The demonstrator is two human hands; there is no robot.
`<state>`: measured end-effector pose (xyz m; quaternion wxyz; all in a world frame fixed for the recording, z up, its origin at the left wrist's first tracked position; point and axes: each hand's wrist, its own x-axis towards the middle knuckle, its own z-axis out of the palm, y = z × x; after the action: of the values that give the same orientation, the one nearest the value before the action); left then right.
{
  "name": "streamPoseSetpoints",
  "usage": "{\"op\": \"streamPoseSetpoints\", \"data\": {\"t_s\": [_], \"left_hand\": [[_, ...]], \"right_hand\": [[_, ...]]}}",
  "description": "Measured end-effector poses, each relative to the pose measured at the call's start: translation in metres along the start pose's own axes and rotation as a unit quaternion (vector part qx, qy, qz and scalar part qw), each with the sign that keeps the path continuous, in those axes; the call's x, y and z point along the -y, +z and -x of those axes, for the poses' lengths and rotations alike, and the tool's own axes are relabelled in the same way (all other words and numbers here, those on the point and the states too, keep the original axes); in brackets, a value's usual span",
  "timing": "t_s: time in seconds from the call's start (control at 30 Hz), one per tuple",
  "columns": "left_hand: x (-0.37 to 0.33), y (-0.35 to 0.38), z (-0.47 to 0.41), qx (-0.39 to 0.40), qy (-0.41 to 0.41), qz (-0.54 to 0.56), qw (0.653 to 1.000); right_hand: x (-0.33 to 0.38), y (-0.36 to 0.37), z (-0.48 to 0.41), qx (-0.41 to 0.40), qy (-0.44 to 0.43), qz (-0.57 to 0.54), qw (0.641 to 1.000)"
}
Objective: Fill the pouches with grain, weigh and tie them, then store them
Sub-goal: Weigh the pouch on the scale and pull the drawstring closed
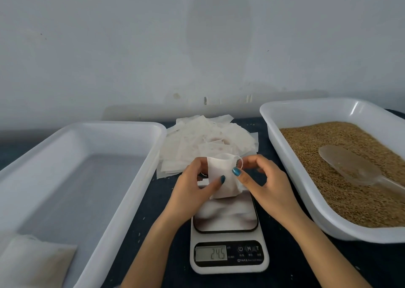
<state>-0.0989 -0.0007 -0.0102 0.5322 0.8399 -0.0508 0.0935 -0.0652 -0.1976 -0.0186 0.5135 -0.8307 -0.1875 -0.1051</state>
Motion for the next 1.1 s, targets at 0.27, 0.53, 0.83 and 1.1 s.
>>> {"op": "streamPoseSetpoints", "data": {"t_s": [0.27, 0.53, 0.83, 1.1], "left_hand": [[-0.005, 0.006, -0.003, -0.038, 0.005, -0.012, 0.999], [-0.045, -0.016, 0.025, -0.118, 0.030, -0.071, 0.990], [-0.081, -0.122, 0.119, -0.334, 0.028, -0.183, 0.924], [-0.025, -0.197, 0.203, -0.324, -0.201, -0.264, 0.886]], "right_hand": [[0.003, 0.001, 0.002, 0.038, 0.002, 0.013, 0.999], [0.037, 0.007, -0.003, 0.090, -0.044, -0.081, 0.992], [0.148, 0.070, -0.025, 0.185, -0.127, -0.189, 0.956], [0.202, 0.171, -0.007, 0.349, -0.216, 0.003, 0.912]]}}
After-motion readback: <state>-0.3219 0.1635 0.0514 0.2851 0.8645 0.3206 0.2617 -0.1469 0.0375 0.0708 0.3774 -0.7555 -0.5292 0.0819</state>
